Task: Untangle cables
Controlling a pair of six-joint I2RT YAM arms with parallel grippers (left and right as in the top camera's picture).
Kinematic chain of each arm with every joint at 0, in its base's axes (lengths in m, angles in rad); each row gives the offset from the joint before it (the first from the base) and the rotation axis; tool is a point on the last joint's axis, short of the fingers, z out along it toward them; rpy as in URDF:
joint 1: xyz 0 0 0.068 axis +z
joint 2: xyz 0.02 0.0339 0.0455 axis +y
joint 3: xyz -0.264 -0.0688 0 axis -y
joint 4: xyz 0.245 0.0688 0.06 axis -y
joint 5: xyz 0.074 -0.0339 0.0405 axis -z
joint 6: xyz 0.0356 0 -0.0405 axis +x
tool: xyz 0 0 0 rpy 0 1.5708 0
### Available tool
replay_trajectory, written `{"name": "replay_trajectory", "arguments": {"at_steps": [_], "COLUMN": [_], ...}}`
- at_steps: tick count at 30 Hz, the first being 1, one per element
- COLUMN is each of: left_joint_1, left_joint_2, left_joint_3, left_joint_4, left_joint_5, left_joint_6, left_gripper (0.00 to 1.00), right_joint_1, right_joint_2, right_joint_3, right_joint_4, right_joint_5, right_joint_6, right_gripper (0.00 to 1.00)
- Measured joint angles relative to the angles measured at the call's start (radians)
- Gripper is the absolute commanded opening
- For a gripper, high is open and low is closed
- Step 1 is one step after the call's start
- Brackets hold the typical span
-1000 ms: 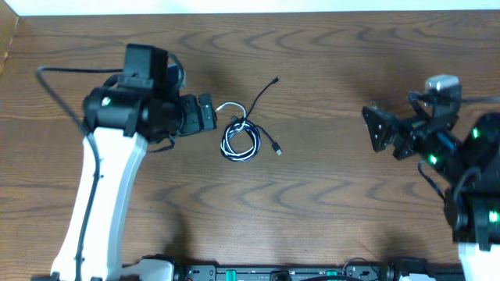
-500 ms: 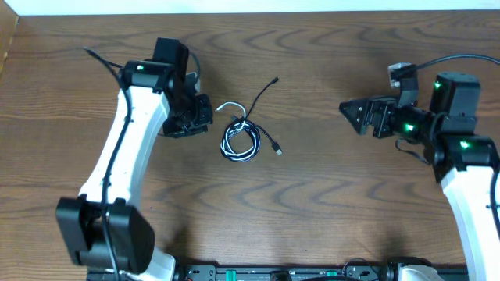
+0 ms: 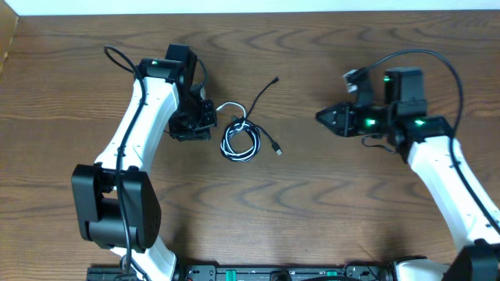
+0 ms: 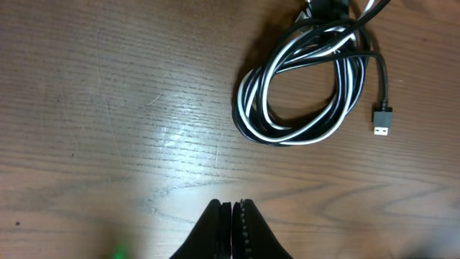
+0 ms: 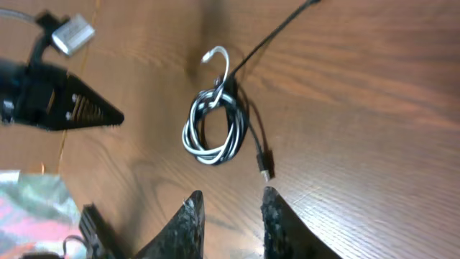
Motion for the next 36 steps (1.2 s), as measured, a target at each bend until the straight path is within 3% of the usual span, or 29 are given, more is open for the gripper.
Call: {"name": "replay_trajectory", "arguments": {"at_steps": [10, 25, 36], "left_joint_1": [0.000, -0.010, -0.100], "left_joint_2": [0.031, 0.031, 0.031], "left_joint_3": [-0.001, -0.086, -0.239], "left_joint_4": [0.022, 0.155, 0.362], "left_joint_5": [0.000, 0.000, 0.000], "left_joint_6": [0.001, -0.001, -0.029], "left_gripper": [0.28, 0.29, 0.33], "right_joint_1": [0.133, 0.216, 0.281], "right_joint_2": [0.161, 0.358, 0.444], "right_joint_3": [0.000, 0.000, 0.000], "right_joint_4": [0.086, 0.238, 0.240], "right_joint_5": [0.093, 0.158, 0.169], "right_joint_6": [0.001, 0.084, 0.143], "right_gripper": [0.30, 0.40, 0.37]}}
